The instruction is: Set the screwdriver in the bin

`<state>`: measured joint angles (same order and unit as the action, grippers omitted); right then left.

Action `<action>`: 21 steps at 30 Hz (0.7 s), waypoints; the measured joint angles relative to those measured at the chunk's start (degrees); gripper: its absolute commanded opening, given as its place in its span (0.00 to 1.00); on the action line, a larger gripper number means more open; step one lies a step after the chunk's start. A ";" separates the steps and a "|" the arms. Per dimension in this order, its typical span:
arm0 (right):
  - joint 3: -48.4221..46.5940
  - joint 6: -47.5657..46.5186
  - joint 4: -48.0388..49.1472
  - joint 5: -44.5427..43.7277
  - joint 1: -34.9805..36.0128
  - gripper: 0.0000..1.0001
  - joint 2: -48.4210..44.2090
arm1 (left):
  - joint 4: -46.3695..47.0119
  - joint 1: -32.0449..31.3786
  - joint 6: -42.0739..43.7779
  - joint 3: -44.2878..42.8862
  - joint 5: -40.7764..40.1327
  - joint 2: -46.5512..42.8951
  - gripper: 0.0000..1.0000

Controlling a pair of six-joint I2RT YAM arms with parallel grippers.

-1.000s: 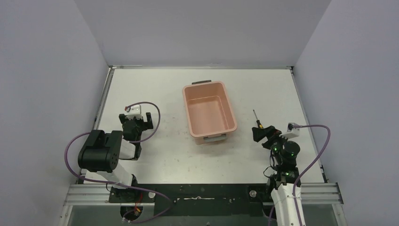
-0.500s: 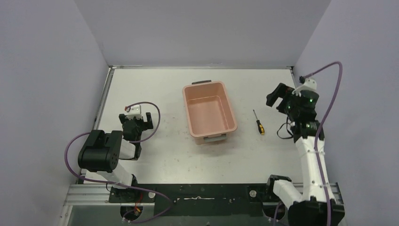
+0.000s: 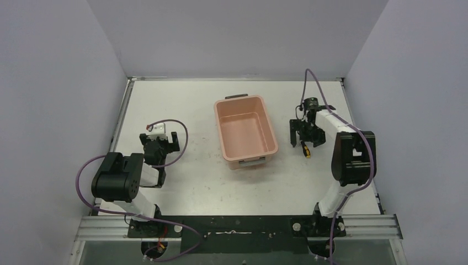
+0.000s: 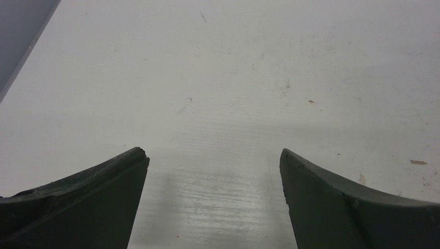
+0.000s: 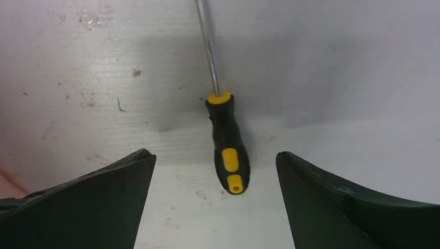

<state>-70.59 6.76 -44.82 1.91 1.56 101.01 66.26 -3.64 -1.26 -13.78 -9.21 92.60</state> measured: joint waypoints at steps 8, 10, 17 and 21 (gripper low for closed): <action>1.86 -0.85 2.12 -2.16 2.49 0.03 4.74 | 0.00 0.00 0.00 0.00 0.00 0.00 0.97; 2.01 -0.52 2.43 -2.80 2.47 0.00 4.52 | 0.00 0.00 0.00 0.00 0.00 0.00 0.97; -2.43 -0.57 -4.33 -5.86 2.38 0.00 1.99 | 0.02 0.00 0.00 0.00 0.00 0.00 0.97; -19.50 -0.35 -13.73 -9.38 2.23 0.00 -0.90 | 0.02 0.00 0.00 0.00 0.00 0.00 0.97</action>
<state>-90.08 6.42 -58.54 -7.46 3.79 100.12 66.28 -3.64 -1.26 -13.78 -9.21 92.60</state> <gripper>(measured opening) 0.217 0.971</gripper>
